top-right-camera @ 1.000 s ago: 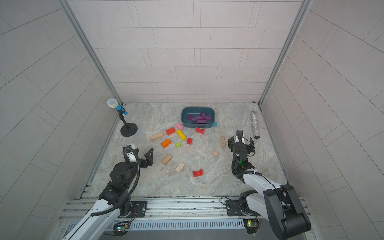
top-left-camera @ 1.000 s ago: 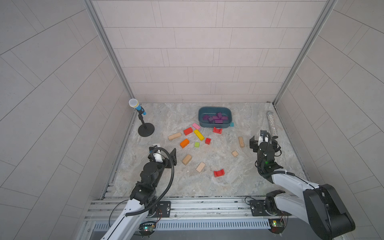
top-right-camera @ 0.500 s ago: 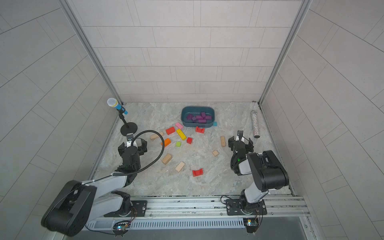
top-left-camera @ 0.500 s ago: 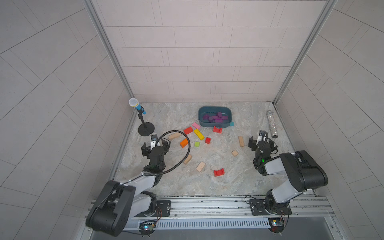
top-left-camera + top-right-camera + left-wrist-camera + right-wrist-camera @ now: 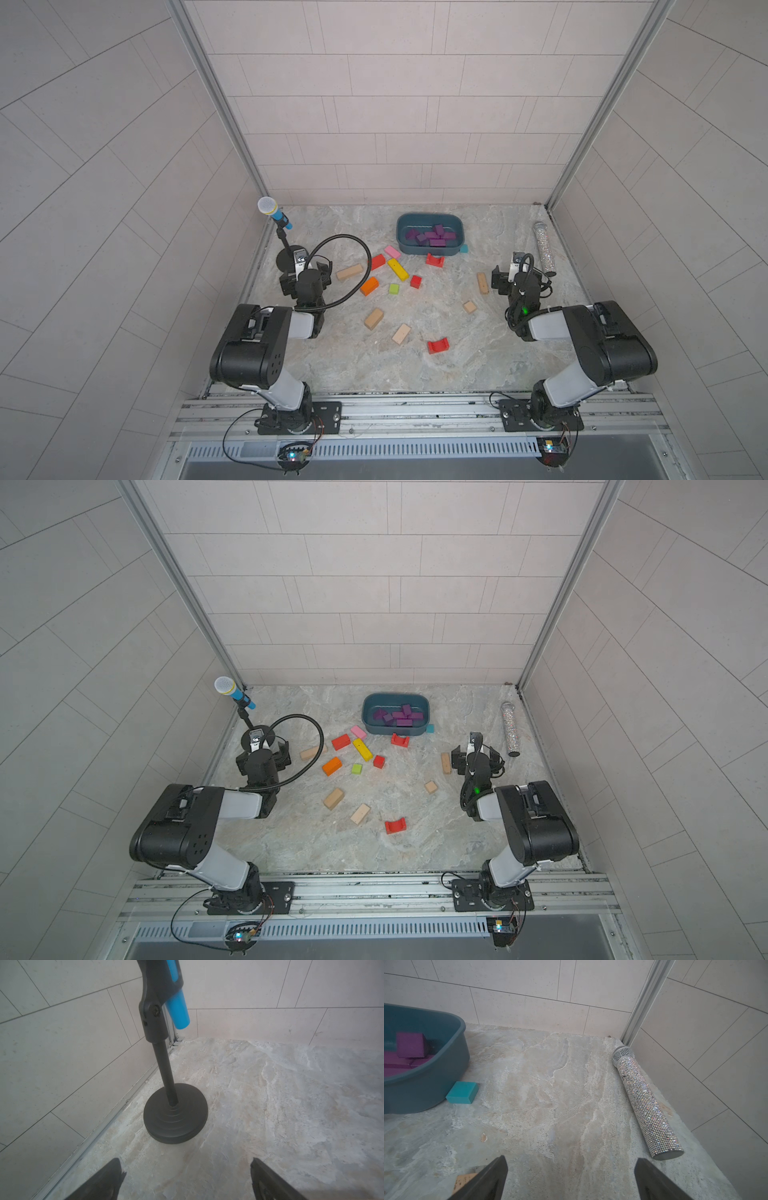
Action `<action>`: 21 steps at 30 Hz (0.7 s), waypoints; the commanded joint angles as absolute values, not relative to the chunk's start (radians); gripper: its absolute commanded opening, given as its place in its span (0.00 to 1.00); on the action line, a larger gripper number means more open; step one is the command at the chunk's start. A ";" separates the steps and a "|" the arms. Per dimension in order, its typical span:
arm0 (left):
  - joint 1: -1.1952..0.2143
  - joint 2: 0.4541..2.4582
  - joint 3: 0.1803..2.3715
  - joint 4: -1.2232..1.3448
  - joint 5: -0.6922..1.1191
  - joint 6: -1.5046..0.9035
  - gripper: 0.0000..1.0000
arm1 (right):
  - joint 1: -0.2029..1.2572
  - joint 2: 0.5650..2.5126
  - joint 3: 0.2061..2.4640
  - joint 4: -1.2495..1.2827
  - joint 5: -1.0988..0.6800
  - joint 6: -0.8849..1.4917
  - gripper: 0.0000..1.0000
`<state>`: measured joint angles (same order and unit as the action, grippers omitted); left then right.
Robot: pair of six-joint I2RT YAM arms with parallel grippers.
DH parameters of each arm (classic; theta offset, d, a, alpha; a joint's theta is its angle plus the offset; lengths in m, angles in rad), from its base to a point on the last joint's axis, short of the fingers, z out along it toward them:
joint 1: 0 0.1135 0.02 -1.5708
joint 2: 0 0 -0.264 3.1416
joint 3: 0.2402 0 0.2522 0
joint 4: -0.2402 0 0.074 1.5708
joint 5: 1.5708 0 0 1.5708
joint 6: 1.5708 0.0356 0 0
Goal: Pick purple bricks into the storage bin
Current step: Reset both arms
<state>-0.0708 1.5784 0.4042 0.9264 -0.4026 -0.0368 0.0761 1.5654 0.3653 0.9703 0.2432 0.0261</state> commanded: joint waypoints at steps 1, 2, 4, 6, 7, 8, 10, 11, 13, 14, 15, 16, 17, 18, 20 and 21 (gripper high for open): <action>-0.068 1.575 0.409 0.876 -0.317 -0.047 1.00 | 0.071 1.570 0.363 0.967 0.255 0.028 1.00; -0.067 1.588 0.398 0.919 -0.312 -0.035 1.00 | 0.071 1.573 0.359 0.973 0.255 0.028 1.00; -0.071 1.583 0.397 0.917 -0.313 -0.028 1.00 | 0.071 1.569 0.361 0.964 0.255 0.027 1.00; -0.070 1.586 0.393 0.932 -0.308 -0.024 1.00 | 0.072 1.571 0.359 0.972 0.255 0.025 1.00; -0.071 1.589 0.392 0.942 -0.307 -0.022 1.00 | 0.071 1.569 0.360 0.966 0.255 0.025 1.00; -0.070 1.583 0.394 0.925 -0.309 -0.024 1.00 | 0.073 1.568 0.361 0.965 0.255 0.026 1.00; -0.070 1.588 0.393 0.937 -0.309 -0.023 1.00 | 0.073 1.571 0.361 0.965 0.255 0.026 1.00; -0.071 1.584 0.394 0.931 -0.308 -0.024 1.00 | 0.073 1.569 0.362 0.965 0.255 0.025 1.00; -0.070 1.587 0.393 0.934 -0.308 -0.022 1.00 | 0.073 1.571 0.361 0.966 0.255 0.023 1.00; -0.071 1.587 0.393 0.933 -0.308 -0.022 1.00 | 0.072 1.571 0.362 0.966 0.256 0.023 1.00; -0.070 1.587 0.393 0.933 -0.307 -0.022 1.00 | 0.073 1.570 0.362 0.966 0.255 0.024 1.00; -0.070 1.587 0.393 0.933 -0.307 -0.023 1.00 | 0.072 1.570 0.362 0.966 0.256 0.023 1.00; -0.069 1.587 0.393 0.933 -0.308 -0.023 1.00 | 0.072 1.571 0.362 0.966 0.256 0.024 1.00; -0.070 1.587 0.393 0.933 -0.308 -0.023 1.00 | 0.073 1.570 0.362 0.965 0.256 0.023 1.00; -0.068 1.586 0.393 0.933 -0.308 -0.023 1.00 | 0.073 1.571 0.364 0.962 0.256 0.023 1.00; -0.070 1.586 0.393 0.933 -0.308 -0.023 1.00 | 0.073 1.573 0.366 0.959 0.255 0.024 1.00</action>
<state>-0.0696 1.5841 0.4026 0.9150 -0.3138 -0.0265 0.0757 1.5654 0.3649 0.9676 0.2436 0.0265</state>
